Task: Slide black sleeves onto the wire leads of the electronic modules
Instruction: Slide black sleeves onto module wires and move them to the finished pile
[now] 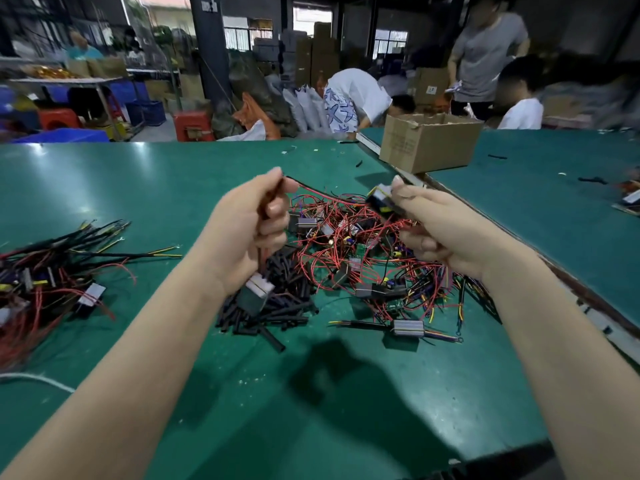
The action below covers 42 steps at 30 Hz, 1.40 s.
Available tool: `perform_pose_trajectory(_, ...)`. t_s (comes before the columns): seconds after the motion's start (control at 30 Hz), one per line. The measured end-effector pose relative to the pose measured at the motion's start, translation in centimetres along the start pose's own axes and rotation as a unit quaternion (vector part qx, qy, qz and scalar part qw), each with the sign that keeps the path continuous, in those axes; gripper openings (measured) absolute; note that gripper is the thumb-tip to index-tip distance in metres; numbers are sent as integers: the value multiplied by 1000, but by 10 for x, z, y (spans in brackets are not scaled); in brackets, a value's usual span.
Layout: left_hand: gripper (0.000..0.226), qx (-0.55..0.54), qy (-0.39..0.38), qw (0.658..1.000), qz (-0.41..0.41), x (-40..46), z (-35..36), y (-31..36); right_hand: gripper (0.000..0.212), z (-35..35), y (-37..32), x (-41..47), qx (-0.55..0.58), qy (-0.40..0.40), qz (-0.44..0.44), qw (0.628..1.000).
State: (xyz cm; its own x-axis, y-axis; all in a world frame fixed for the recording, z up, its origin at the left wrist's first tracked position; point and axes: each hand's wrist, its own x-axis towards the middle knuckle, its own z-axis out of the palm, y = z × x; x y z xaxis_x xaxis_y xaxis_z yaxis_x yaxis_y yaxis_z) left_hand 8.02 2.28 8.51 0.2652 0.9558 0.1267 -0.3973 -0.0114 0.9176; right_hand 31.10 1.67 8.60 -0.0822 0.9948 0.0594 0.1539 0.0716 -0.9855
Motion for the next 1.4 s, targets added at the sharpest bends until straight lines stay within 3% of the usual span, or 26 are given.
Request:
perform_pose_trajectory(0.13,26,20,-37,999,-9,-14,-12,13,38,10,5,-7,28,-134,5,991)
perform_pose_trajectory(0.23,25,8,-55,998,-25,-23,-17,17,22,29,15,-9,125,-154,-18,980)
perform_pose_trajectory(0.33,29,-26,-23,998,-49,-30,-25,13,9,45,22,-12,222,-164,9,961)
perform_pose_trajectory(0.47,25,-76,7,995,-70,-44,-41,1,19,62,33,-21,85,-178,34,980)
perform_pose_trajectory(0.6,29,-56,5,998,-34,-59,-54,-9,37,76,47,-25,78,-161,92,979)
perform_pose_trajectory(0.7,32,-45,-44,998,0,-70,-56,-12,36,88,53,-30,-118,-165,111,973)
perform_pose_trajectory(0.8,32,-46,-53,997,7,-79,-54,-17,34,95,53,-34,-328,-183,54,925)
perform_pose_trajectory(0.87,26,26,-20,999,19,-84,-52,-24,32,98,51,-33,-385,-115,-24,916)
perform_pose_trajectory(0.93,21,142,4,989,42,-90,-50,-28,18,105,43,-35,-273,-26,-106,956)
perform_pose_trajectory(1.03,15,242,21,966,85,-94,-49,-27,17,120,27,-42,-59,-54,-170,982)
perform_pose_trajectory(1.1,13,287,27,952,104,-94,-49,-26,22,129,24,-48,-50,-77,-206,974)
perform_pose_trajectory(1.23,12,372,27,922,101,-94,-53,-29,11,139,27,-48,-86,-11,-227,970)
perform_pose_trajectory(1.4,8,297,91,948,73,-93,-56,-36,15,152,39,-49,10,37,-178,983)
